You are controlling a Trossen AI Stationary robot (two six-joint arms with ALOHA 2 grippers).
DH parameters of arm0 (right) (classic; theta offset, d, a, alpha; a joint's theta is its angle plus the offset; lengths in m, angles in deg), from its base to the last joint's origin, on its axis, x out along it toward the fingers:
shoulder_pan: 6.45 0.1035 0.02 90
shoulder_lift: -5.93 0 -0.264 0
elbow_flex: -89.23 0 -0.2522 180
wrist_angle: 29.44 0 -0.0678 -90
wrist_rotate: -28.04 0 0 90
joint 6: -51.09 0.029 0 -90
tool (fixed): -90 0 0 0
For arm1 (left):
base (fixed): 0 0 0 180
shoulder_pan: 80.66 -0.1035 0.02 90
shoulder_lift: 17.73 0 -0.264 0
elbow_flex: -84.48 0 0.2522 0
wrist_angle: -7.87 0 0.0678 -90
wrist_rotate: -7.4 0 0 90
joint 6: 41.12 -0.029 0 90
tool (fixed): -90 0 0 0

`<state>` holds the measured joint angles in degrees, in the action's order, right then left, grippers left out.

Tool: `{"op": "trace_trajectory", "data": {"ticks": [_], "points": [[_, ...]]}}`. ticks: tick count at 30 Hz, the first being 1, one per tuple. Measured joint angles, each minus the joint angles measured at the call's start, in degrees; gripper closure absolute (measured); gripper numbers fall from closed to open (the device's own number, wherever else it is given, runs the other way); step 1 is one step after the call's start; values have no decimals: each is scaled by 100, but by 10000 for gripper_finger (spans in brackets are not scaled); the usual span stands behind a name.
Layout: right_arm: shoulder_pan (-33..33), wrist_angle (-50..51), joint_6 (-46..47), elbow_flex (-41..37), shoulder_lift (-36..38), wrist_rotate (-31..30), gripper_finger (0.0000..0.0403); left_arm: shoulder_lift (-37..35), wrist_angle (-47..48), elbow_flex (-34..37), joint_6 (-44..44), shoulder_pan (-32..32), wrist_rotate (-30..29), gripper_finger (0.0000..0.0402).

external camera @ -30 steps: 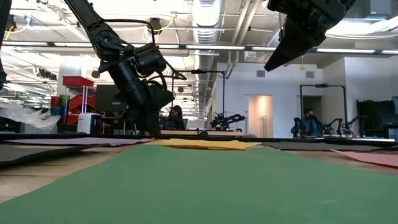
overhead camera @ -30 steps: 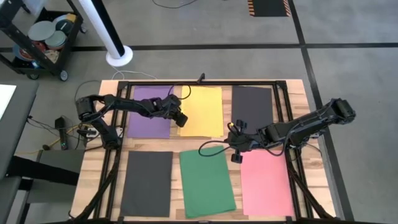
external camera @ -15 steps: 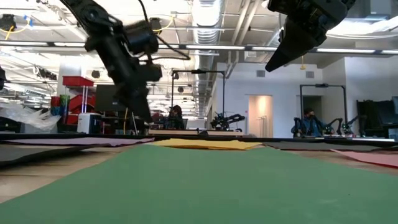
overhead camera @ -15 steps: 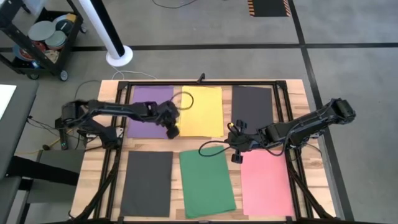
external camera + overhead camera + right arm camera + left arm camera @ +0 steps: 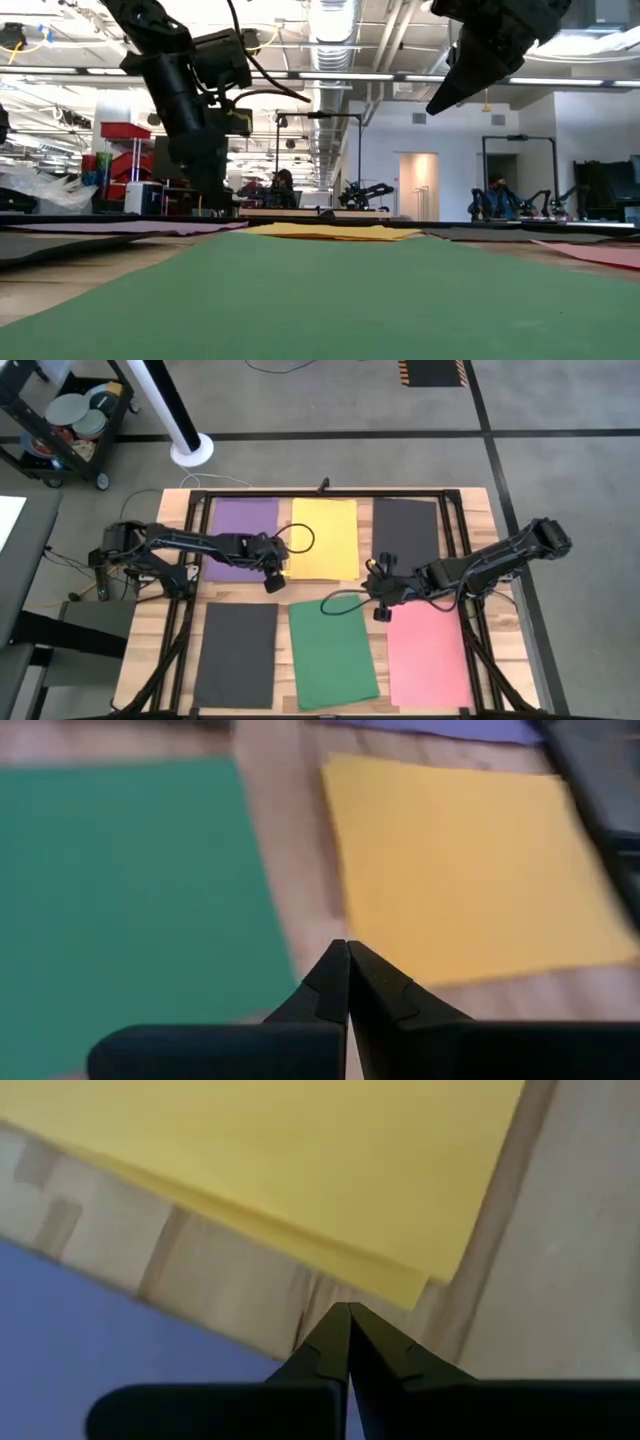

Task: Organize paper
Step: Stack the black paper on top of the black paper

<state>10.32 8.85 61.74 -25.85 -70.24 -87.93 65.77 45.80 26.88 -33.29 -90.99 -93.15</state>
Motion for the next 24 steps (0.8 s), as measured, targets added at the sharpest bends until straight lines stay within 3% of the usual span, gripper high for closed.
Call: {"op": "trace_trajectory", "data": {"ticks": [2,5,12,15,20,24], "points": [[43,88,-72,-165,8,-366,403,-48,-151,0,91,46,12,401],[-50,27,238,-561,11,-315,403,-113,-695,39,142,162,148,401],[-93,-1876,691,-1837,17,65,403,-112,-3119,527,292,266,1689,401],[-163,-1976,705,-1990,4,-70,403,-108,-3882,747,384,329,2124,401],[-249,-1498,443,-1990,-8,-509,399,-110,-4139,998,248,389,2125,401],[-391,-1428,131,-1990,-29,-556,365,-110,-4069,1106,250,389,1989,401]]}}
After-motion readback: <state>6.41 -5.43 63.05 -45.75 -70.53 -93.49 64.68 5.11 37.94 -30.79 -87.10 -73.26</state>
